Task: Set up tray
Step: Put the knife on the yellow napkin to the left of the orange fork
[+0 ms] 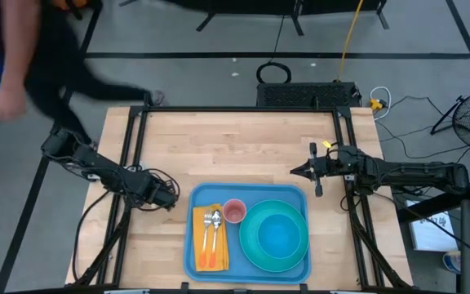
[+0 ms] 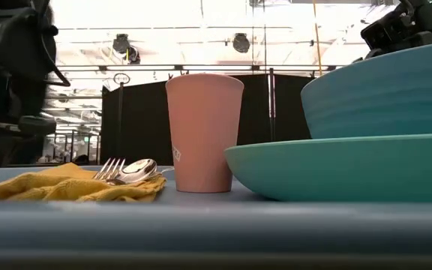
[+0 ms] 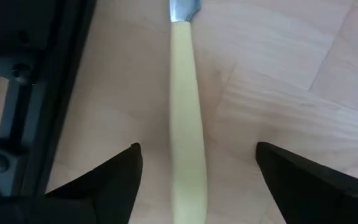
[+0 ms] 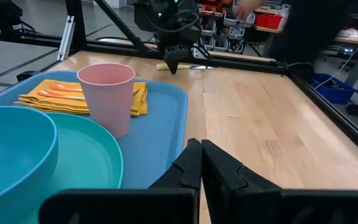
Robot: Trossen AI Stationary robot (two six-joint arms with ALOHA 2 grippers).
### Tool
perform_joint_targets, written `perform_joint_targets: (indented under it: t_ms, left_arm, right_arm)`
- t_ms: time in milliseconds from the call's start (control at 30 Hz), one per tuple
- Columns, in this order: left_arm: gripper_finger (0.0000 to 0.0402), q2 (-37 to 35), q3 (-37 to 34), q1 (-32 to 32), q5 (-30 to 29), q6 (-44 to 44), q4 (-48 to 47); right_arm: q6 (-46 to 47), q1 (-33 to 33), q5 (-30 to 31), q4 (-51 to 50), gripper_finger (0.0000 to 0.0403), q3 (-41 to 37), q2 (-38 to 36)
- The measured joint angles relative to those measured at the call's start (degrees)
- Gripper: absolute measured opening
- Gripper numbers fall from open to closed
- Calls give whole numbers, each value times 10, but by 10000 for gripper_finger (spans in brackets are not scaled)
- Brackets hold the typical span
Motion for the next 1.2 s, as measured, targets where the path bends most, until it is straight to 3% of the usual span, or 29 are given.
perform_joint_targets:
  t_ms: [633,900,1200]
  left_arm:
    - [85,1,-6,34,-3,102,35]
    - [81,2,-4,34,-28,147,62]
    - [81,6,71,21,-142,235,61]
  right_arm:
    - [2,0,0,1,0,0,0]
    - [2,0,0,1,0,0,0]
    - [4,0,0,8,0,0,0]
